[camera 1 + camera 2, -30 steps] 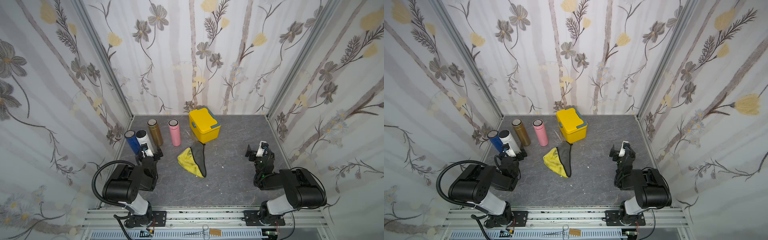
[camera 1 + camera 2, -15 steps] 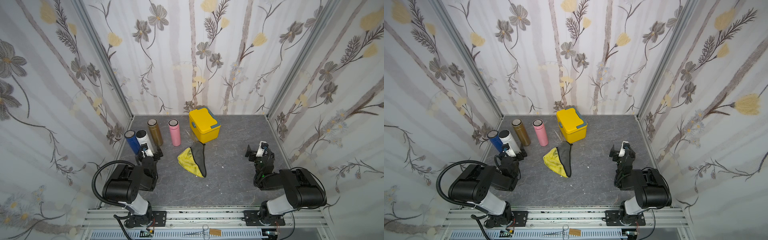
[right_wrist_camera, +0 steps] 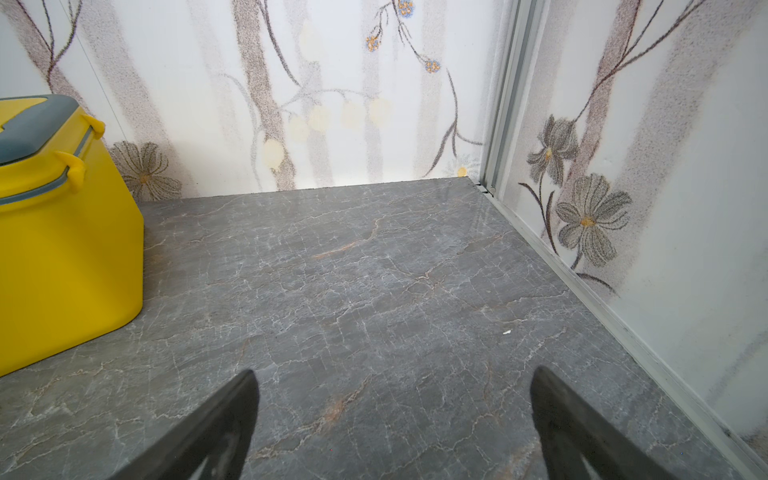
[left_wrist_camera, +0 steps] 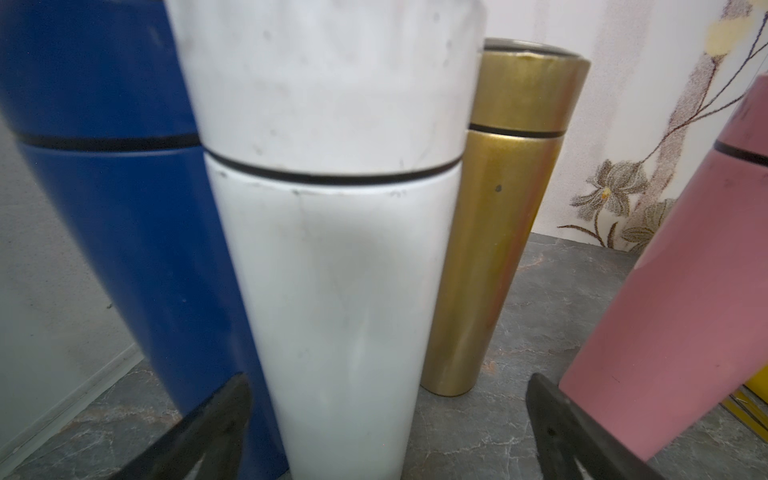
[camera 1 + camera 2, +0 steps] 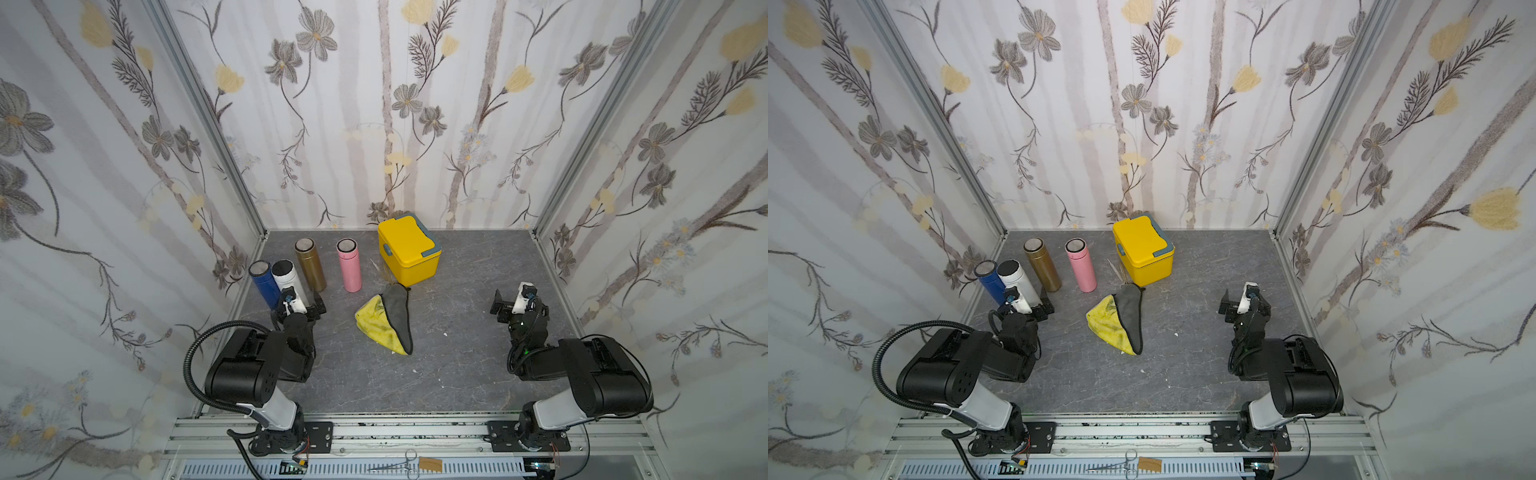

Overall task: Wipe the surface of the thermos
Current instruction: Pick up the cleaning item at the center of the board.

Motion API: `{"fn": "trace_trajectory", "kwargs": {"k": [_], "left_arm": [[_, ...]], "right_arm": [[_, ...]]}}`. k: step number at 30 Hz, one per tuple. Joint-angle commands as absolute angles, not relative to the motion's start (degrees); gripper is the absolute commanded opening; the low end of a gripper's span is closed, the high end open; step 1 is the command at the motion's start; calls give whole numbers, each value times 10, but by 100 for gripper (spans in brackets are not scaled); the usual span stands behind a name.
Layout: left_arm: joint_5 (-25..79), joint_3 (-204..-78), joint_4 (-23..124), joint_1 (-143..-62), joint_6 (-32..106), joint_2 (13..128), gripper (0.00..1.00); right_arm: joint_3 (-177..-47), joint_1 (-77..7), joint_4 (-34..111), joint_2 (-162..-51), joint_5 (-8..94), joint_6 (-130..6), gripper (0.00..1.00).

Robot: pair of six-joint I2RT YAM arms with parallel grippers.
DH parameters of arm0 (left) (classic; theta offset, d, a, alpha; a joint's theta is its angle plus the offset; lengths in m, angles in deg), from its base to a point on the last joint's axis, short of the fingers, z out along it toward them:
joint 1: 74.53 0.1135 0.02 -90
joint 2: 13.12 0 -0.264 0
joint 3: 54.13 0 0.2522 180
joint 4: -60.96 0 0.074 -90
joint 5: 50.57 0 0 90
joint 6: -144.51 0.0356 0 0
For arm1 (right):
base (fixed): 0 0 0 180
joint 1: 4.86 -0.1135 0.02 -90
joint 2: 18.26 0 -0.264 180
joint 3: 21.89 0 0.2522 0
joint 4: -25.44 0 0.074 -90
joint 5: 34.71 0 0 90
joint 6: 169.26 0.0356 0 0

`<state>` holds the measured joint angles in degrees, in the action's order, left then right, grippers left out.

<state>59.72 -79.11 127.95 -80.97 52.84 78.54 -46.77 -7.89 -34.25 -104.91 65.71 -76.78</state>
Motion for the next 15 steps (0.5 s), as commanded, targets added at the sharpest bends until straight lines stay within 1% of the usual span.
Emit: {"fn": "trace_trajectory", "kwargs": {"k": [1,5,7,9,11,12,13,15], "left_arm": [[604,-783,1320,-809,531,786,100],[597,-705,1445,-813,538,759,100],[620,-669,1502,-823,543,737,100],[646,-654,1490,-832,543,687,100],[657,-658,1426,-842,543,620,100],[664,-668,1364,-845,526,570,100],[664,-683,1287,-844,509,523,100],[665,-741,1077,-845,463,419,100]], "right_arm": [[-463,-80,-379,-1047,655,-778,100],[-447,-104,-350,-977,718,-785,100],[-437,-112,-332,-943,739,-787,100],[-432,-126,-324,-916,761,-795,100],[-438,-145,-296,-889,781,-805,100],[-444,-153,-266,-871,783,-800,100],[-450,-156,-238,-853,777,-787,100],[-468,-159,-166,-812,746,-757,100]]}}
